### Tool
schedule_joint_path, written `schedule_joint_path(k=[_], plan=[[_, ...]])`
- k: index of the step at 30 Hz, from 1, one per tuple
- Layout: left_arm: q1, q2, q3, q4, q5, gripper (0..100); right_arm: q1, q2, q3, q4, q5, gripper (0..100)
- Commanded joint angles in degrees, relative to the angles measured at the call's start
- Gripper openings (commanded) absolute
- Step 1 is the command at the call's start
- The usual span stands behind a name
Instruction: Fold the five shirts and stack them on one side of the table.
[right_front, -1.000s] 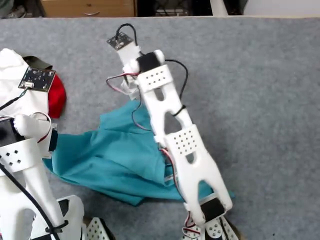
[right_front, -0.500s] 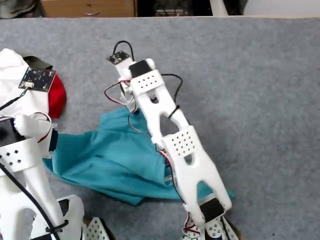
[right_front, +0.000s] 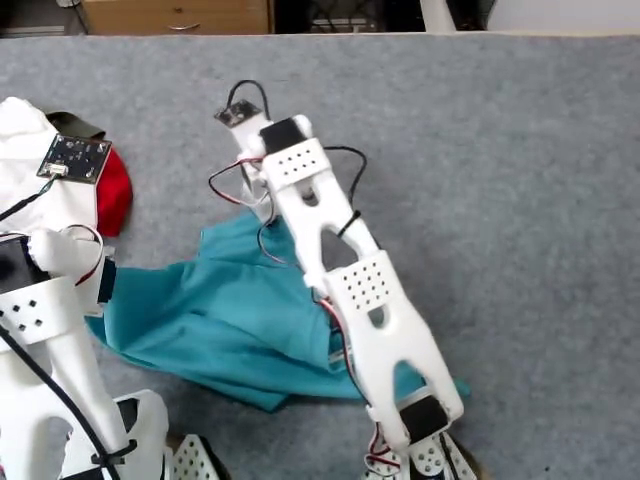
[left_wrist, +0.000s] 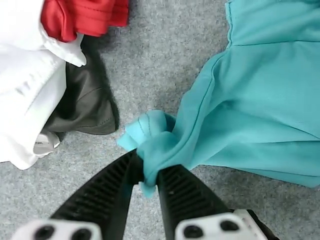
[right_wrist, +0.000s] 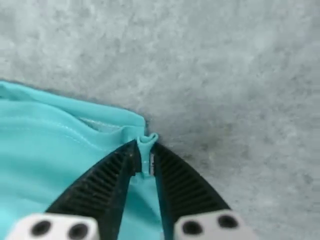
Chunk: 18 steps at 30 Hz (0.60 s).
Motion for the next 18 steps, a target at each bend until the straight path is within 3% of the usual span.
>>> schedule_joint_path(k=[1, 12, 18], plan=[[0.84, -0.79, -4.26, 0.18, 3.69, 3, 4.13, -2.59, -8.22, 0.7, -0.53, 1.3], [1.45, -0.18, -24.31, -5.8, 15.38, 3, 13.1, -35.03, -12.53, 0.44, -0.53, 1.3], [11.38, -0.18, -38.37, -9.58, 19.34, 3, 21.36, -56.04, -12.09, -3.69, -0.09, 1.3]])
